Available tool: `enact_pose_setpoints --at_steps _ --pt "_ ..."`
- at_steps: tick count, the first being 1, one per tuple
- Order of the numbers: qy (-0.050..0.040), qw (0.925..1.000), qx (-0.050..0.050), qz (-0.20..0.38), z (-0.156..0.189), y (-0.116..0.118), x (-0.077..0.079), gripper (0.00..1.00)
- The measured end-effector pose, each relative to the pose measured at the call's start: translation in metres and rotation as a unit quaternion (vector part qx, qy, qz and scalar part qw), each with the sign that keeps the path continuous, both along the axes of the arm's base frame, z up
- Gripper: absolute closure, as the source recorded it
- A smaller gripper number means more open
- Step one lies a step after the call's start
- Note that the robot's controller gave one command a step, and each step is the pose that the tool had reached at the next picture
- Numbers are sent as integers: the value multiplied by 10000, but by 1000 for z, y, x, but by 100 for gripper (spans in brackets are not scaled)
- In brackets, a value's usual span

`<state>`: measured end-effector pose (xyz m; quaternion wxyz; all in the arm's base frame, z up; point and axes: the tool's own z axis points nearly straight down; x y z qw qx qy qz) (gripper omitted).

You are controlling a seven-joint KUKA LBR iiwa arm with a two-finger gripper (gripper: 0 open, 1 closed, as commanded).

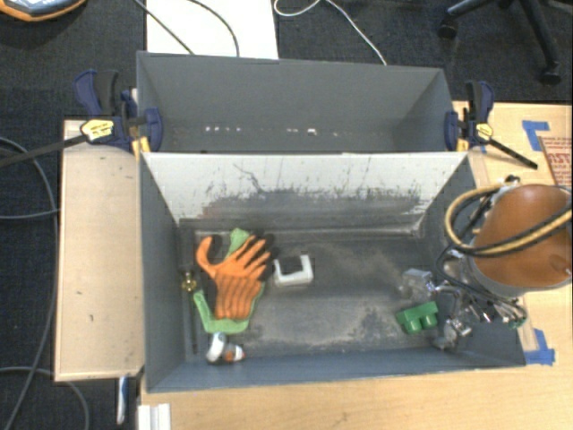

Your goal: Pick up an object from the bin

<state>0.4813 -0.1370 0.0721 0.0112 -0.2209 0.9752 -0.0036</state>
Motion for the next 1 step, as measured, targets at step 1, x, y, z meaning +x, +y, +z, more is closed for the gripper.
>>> enact_pose_setpoints --at_steps 1 --pt "66 9994 13 -351 -1 2 -2 100"
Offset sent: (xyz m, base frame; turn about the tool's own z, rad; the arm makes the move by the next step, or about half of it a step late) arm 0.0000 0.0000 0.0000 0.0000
